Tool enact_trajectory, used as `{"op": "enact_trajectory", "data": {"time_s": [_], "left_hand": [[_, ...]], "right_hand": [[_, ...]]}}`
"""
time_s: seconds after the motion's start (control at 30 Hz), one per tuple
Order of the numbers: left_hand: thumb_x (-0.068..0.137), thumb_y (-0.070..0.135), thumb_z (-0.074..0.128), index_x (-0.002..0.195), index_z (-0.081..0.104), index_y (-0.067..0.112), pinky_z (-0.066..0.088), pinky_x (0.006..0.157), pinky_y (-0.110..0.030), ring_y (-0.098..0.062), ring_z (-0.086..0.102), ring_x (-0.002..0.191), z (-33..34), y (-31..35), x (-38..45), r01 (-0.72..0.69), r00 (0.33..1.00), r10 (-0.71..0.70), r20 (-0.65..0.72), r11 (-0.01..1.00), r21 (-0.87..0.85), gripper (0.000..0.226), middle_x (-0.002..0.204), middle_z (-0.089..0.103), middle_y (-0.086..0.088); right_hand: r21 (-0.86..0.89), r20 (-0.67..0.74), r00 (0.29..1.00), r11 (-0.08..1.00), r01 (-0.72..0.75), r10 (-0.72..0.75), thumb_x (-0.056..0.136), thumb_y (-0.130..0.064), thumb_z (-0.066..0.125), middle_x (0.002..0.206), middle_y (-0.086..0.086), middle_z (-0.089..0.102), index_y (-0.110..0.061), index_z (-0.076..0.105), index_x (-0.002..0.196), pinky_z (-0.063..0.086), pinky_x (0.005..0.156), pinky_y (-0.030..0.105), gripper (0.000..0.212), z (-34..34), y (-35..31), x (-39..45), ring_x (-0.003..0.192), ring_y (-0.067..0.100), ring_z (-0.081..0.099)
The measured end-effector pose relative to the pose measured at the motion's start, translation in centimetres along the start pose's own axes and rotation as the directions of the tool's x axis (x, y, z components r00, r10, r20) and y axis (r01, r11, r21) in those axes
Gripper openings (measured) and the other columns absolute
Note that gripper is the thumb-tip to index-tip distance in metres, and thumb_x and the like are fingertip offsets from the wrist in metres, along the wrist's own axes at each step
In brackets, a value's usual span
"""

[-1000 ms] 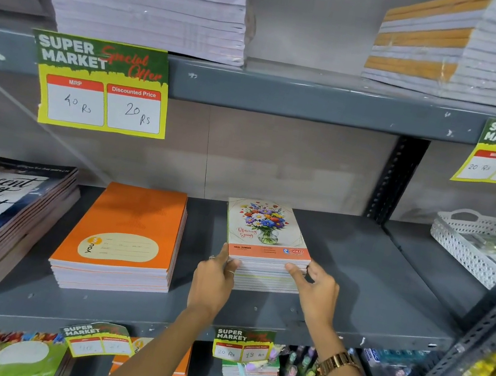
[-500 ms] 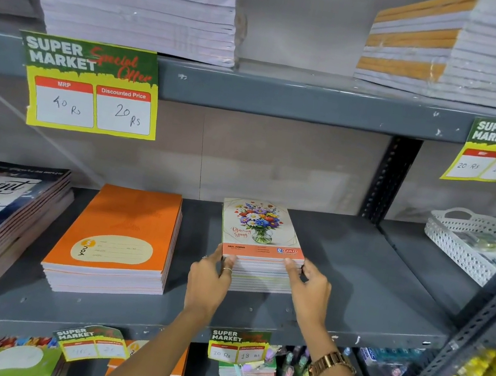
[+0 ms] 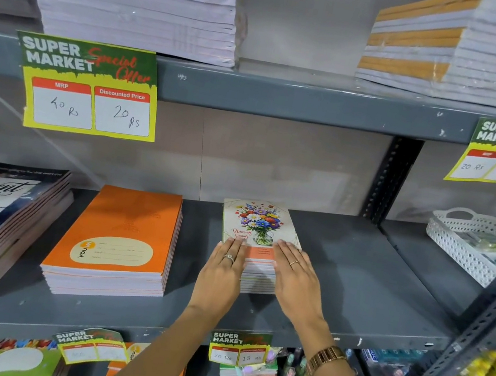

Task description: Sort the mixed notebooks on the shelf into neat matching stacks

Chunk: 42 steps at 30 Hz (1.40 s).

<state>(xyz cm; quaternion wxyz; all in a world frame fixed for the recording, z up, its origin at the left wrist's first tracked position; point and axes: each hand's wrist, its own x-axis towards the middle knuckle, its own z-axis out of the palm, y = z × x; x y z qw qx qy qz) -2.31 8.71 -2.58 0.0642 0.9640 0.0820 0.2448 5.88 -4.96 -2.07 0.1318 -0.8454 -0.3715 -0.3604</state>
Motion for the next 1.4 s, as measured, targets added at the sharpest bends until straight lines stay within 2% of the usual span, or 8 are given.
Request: {"op": "enact_trajectory", "data": {"time_s": [0.13, 0.23, 0.33, 0.83, 0.93, 1.03, 1.3, 1.4], "left_hand": [[0.094, 0.011, 0.042, 0.143, 0.016, 0.006, -0.004, 0.109, -0.03, -0.026, 0.019, 0.142, -0.2, 0.0, 0.1, -0.046, 0.999, 0.046, -0.003, 0.997, 0.054, 0.055, 0.152, 0.025, -0.014], [0.075, 0.007, 0.07, 0.126, 0.049, 0.002, 0.027, 0.106, -0.038, -0.029, 0.051, 0.122, -1.0, 0.4, 0.1, -0.026, 0.999, 0.028, -0.038, 0.997, 0.067, 0.055, 0.129, 0.057, -0.018], [0.045, 0.012, 0.09, 0.102, 0.069, 0.004, 0.053, 0.084, -0.035, -0.022, 0.069, 0.096, -1.5, 0.7, 0.1, -0.064, 0.991, 0.077, -0.113, 0.992, 0.113, 0.061, 0.1, 0.074, -0.011], [0.039, 0.014, 0.092, 0.097, 0.071, 0.007, 0.055, 0.08, -0.033, -0.019, 0.07, 0.092, -1.5, 0.5, -0.1, -0.068, 0.987, 0.085, -0.133, 0.989, 0.13, 0.063, 0.095, 0.076, -0.007], [0.042, 0.016, 0.092, 0.101, 0.07, 0.009, 0.053, 0.083, -0.033, -0.017, 0.069, 0.096, -1.1, 0.4, -0.2, -0.067, 0.987, 0.085, -0.134, 0.989, 0.135, 0.064, 0.1, 0.075, -0.005], [0.057, 0.024, 0.086, 0.107, 0.068, 0.011, 0.053, 0.086, -0.038, -0.018, 0.067, 0.102, -1.2, 0.0, -0.2, -0.078, 0.986, 0.097, -0.138, 0.987, 0.141, 0.055, 0.106, 0.073, -0.004], [0.067, 0.018, 0.08, 0.115, 0.06, 0.002, 0.046, 0.09, -0.048, -0.031, 0.059, 0.112, -4.9, -2.9, -3.7, 0.021, 0.978, 0.004, -0.208, 0.993, 0.117, 0.055, 0.12, 0.065, -0.015], [0.068, 0.017, 0.079, 0.116, 0.059, 0.001, 0.049, 0.085, -0.053, -0.033, 0.058, 0.113, -7.6, -4.2, -5.1, 0.04, 0.956, -0.003, -0.293, 0.992, 0.119, 0.054, 0.121, 0.063, -0.017]], "right_hand": [[-0.005, -0.033, 0.999, 1.0, 0.023, -0.023, 0.055, -0.005, 0.088, 0.101, 0.009, 0.076, -0.004, 0.074, 0.1, 0.057, 0.081, 0.041, 0.047, 0.0, 0.2, 0.1, 0.095, 0.02, 0.072], [0.025, -0.039, 0.999, 1.0, 0.013, -0.012, 0.054, -0.002, 0.088, 0.098, 0.01, 0.076, -0.003, 0.074, 0.097, 0.057, 0.078, 0.043, 0.045, -0.1, 0.4, 0.1, 0.093, 0.022, 0.072], [0.04, -0.036, 0.999, 0.999, 0.021, -0.02, 0.054, -0.002, 0.089, 0.096, 0.011, 0.076, -0.002, 0.075, 0.095, 0.059, 0.076, 0.043, 0.043, -0.1, 0.5, 0.1, 0.09, 0.023, 0.073], [0.043, 0.025, 1.0, 0.999, 0.007, -0.008, 0.056, 0.002, 0.085, 0.102, 0.011, 0.075, -0.002, 0.073, 0.1, 0.056, 0.085, 0.043, 0.047, 0.5, 0.3, -0.5, 0.096, 0.024, 0.071], [0.041, 0.023, 1.0, 0.999, -0.004, 0.003, 0.092, -0.015, 0.051, 0.111, 0.011, 0.071, -0.003, 0.068, 0.111, 0.04, 0.104, 0.037, 0.028, 0.9, 0.1, -0.9, 0.105, 0.024, 0.067], [0.044, 0.16, 0.982, 0.993, -0.111, 0.103, 0.101, -0.034, 0.011, 0.118, 0.009, 0.068, -0.005, 0.064, 0.117, 0.025, 0.107, 0.037, 0.062, -0.1, -0.4, -0.8, 0.112, 0.024, 0.063], [-0.073, 0.258, 0.958, 0.991, -0.11, 0.126, 0.085, -0.033, 0.064, 0.129, 0.014, 0.061, -0.003, 0.056, 0.127, 0.038, 0.104, 0.049, 0.052, -1.8, -4.2, 0.1, 0.121, 0.029, 0.056], [-0.006, 0.183, 0.976, 0.993, -0.116, 0.116, 0.092, -0.034, 0.053, 0.142, 0.014, 0.048, -0.004, 0.044, 0.137, 0.022, 0.114, 0.045, 0.055, -3.1, -7.6, 0.7, 0.134, 0.029, 0.042]]}}
